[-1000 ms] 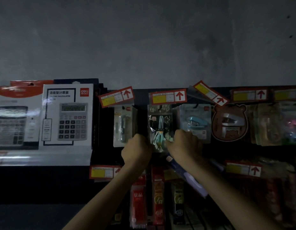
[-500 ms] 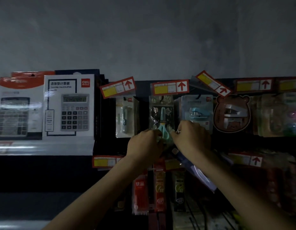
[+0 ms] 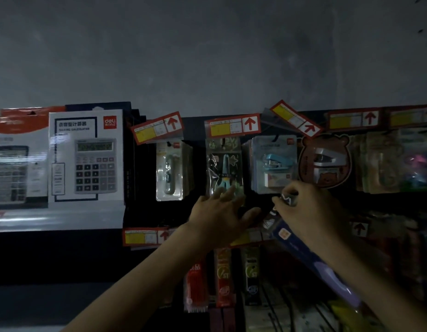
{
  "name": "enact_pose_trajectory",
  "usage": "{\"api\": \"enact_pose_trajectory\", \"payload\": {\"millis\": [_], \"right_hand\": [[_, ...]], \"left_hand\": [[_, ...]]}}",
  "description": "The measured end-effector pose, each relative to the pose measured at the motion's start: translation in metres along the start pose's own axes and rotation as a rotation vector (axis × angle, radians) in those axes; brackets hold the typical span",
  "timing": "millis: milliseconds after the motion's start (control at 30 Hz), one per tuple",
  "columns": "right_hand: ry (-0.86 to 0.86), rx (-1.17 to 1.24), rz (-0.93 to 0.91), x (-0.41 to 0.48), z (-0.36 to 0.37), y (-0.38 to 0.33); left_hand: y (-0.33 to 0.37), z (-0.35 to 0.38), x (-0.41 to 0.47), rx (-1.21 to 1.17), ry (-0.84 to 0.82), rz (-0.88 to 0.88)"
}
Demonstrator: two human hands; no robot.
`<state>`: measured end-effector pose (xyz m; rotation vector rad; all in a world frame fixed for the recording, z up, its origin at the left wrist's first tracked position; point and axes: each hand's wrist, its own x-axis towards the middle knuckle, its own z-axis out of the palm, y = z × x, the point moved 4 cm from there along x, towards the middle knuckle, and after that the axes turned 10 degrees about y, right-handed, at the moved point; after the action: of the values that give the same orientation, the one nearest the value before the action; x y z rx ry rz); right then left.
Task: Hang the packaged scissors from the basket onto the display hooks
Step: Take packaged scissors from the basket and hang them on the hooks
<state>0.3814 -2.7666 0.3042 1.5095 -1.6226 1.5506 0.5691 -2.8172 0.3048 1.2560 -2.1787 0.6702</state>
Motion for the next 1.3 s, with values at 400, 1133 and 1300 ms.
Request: {"api": "enact_pose_trajectory", "payload": {"millis": [400, 1133, 1300], "right_hand": [[-0.02, 0.1, 0.02, -0.001, -0.002, 0.012], [-0.051, 0.793, 0.433, -0.002, 0.013, -0.011], [0.087, 0.917, 0.463, -0.007, 0.013, -0.029]], "left_hand": [[-0.006, 0.014, 0.004, -0.007, 0.0, -0.078], [-0.016, -0.015, -0.021, -0.576, 0.289, -0.186], [-0.011, -0.034, -0.05, -1.339, 0.186, -0.464]]}}
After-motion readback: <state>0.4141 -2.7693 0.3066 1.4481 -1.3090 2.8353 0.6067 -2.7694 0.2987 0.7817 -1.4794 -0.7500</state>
